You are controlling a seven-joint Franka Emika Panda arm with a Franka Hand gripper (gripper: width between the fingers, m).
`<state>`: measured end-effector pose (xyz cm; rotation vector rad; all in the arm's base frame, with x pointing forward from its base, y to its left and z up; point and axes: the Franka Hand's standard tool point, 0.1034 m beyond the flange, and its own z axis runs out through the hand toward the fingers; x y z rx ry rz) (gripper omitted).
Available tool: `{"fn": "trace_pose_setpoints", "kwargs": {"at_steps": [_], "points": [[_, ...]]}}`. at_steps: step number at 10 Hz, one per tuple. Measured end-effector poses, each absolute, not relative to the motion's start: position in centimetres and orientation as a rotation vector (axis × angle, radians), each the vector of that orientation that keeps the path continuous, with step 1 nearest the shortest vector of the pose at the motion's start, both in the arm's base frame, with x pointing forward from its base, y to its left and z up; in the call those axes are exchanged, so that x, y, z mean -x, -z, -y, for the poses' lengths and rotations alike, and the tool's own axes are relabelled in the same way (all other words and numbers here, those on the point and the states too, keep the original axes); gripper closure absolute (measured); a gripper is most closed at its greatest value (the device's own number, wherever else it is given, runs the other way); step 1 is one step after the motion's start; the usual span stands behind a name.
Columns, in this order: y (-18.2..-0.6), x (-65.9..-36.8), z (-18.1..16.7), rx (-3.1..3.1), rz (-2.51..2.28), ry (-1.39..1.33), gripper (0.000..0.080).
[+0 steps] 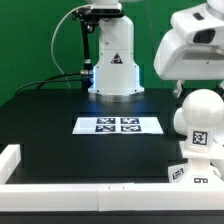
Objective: Assemble lamp
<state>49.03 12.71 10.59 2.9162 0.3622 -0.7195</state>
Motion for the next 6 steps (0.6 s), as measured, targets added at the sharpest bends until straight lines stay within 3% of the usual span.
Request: {"fn": "trace_pose_setpoints", "kwargs": {"at_steps": [2,6], "points": [[-9.6,-49.6,-12.9,-2.802,-0.209,0.926,0.0100],[-9.3,-50.5,-13.5,-2.807,-0.148,0.878,0.0100]]}}
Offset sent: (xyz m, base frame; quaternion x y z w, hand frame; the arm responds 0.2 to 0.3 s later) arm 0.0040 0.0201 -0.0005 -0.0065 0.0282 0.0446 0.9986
